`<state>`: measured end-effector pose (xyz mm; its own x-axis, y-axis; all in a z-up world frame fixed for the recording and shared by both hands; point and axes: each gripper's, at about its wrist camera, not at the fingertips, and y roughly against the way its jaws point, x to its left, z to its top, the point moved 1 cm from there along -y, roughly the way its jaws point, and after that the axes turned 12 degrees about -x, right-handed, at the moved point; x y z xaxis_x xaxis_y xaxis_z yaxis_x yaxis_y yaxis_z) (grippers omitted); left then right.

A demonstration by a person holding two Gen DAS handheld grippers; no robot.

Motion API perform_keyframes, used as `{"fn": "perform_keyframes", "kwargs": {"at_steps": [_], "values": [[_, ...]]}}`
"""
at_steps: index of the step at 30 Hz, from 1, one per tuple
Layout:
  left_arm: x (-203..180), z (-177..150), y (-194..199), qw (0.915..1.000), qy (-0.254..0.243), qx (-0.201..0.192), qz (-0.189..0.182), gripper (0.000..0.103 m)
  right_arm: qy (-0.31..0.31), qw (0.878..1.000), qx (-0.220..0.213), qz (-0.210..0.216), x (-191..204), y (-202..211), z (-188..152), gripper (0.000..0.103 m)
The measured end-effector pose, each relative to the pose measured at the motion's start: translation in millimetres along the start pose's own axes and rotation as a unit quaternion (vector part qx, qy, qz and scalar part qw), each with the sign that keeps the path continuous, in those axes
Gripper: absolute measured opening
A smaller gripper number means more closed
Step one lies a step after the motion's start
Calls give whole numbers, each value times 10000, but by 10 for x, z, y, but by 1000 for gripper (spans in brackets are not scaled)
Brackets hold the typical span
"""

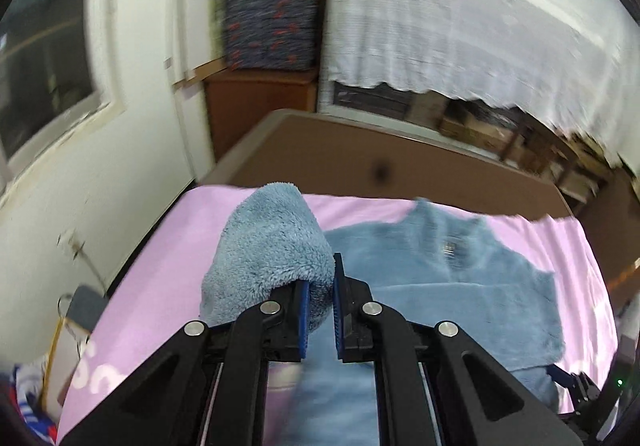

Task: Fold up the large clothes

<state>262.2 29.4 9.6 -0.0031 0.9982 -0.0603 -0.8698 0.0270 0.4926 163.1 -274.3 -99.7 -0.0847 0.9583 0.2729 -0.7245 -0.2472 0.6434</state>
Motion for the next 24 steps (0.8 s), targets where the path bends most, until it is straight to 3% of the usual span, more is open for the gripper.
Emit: {"fn": "perform_keyframes", "kwargs": {"at_steps": [5, 8, 12, 14, 15, 16, 17, 19, 24], "values": [[-809, -231, -110, 9964, -622, 160, -548, 10, -251, 9995, -44, 188, -69, 32, 28, 99], [-1181, -551, -268, 9910, -1000, 450, -770, 10, -711, 9963, -66, 471, -195, 79, 71, 99], [-1407, -1025, -556, 9816, -1403, 1031, -779, 14, -1933, 9751, -73, 1086, -517, 179, 109, 99], [-1449, -1154, -550, 9788, -1672, 943, -719, 17, -2498, 9589, -121, 1338, -679, 215, 102, 99], [-1471, -1169, -512, 9770, -1797, 897, -718, 21, -2649, 9540, -144, 1398, -730, 225, 100, 99], [-1472, -1170, -463, 9758, -1848, 890, -757, 34, -2696, 9524, -164, 1410, -751, 235, 103, 99], [-1450, -1147, -394, 9755, -1822, 868, -871, 49, -2671, 9533, -188, 1397, -750, 246, 110, 99], [-1341, -1061, -233, 9766, -1789, 698, -967, 64, -2493, 9592, -246, 1312, -707, 274, 128, 99], [-862, -709, -39, 9882, -1361, 208, -678, 79, -1802, 9773, -570, 961, -532, 370, 182, 98]]}}
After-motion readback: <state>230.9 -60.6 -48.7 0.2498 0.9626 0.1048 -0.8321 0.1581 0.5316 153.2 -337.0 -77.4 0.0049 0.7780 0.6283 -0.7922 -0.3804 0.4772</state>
